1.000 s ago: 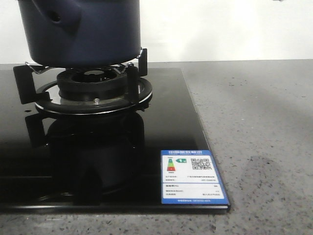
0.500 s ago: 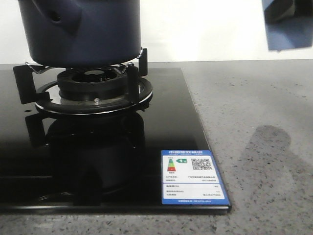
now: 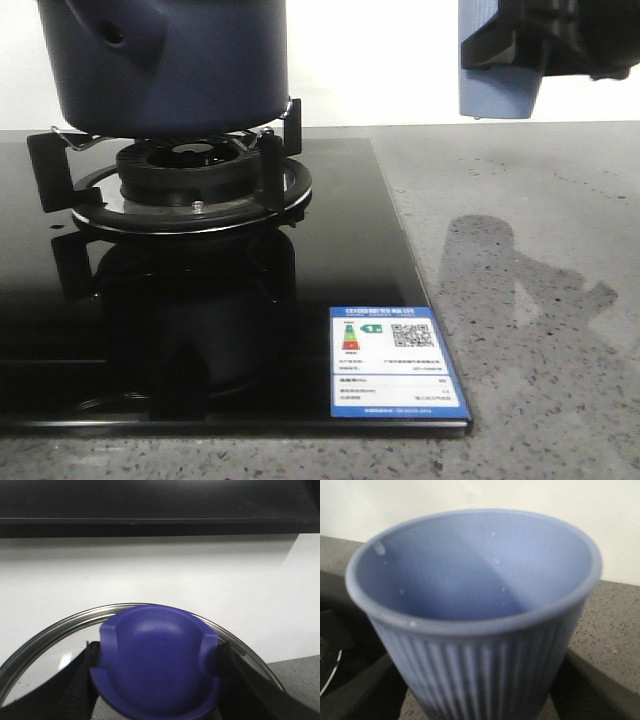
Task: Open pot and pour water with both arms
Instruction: 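Carry the cup back and lower it onto the counter with the right gripper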
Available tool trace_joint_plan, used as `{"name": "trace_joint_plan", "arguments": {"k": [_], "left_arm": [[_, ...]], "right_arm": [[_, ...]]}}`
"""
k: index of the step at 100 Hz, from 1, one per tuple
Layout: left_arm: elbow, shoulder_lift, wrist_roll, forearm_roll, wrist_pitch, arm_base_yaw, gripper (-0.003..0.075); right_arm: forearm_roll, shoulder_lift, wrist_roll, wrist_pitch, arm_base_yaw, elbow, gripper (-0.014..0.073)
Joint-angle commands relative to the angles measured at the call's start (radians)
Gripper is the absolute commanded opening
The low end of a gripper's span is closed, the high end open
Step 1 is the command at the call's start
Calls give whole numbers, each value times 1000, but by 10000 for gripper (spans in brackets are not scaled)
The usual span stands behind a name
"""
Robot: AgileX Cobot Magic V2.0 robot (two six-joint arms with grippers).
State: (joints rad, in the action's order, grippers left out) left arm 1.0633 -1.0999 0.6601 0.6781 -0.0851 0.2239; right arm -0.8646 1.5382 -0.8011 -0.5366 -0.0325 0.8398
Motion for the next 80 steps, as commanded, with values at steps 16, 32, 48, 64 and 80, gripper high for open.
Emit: {"name": "trace_joint_plan", "arguments": {"k": [16, 32, 48, 64, 80], "left_arm": [[33, 30, -8, 5, 85, -2, 351], [33, 30, -8, 5, 85, -2, 351], [33, 30, -8, 5, 85, -2, 351], [33, 30, -8, 5, 85, -2, 351], [33, 30, -8, 5, 85, -2, 351]], "right_arm": [[120, 68, 125, -168, 25, 36, 392], [120, 94, 158, -170, 26, 36, 392], [120, 96, 160, -168, 26, 36, 392], [120, 98, 160, -144, 26, 36, 392], [120, 98, 161, -119, 26, 36, 392]]}}
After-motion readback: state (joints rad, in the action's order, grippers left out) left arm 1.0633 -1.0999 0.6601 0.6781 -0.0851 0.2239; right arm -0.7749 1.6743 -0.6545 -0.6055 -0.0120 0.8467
